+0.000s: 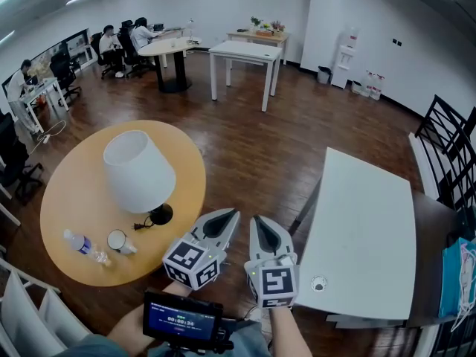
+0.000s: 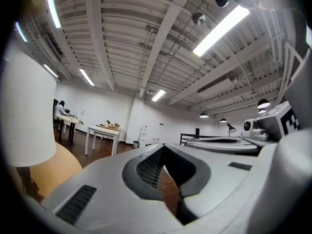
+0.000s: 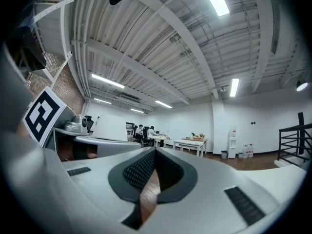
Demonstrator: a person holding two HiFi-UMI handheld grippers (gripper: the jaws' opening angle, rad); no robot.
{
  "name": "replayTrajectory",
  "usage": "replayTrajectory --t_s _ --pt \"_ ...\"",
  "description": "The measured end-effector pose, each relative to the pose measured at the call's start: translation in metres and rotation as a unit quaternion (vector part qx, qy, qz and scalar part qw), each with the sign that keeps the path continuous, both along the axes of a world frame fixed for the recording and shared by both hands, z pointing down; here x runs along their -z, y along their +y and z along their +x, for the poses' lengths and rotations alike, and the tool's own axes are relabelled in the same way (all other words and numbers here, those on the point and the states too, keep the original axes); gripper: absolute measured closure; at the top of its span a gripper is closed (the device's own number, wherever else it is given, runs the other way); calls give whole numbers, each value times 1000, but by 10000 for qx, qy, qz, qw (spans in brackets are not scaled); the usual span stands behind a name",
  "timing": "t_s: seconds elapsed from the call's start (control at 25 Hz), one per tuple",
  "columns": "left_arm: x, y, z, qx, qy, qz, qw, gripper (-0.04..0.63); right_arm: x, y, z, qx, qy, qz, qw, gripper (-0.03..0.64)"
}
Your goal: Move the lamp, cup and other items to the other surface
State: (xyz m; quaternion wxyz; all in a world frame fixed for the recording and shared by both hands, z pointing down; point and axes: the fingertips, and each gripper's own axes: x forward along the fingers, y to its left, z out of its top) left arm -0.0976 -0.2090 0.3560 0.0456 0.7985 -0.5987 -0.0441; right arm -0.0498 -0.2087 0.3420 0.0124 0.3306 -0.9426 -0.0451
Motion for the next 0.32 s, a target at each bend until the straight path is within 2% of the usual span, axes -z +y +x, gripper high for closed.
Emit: replayTrajectory --t_s 0.32 --pt "-2 3 -4 59 24 -14 10000 589 -5 0 -4 55 28 -50 10000 617"
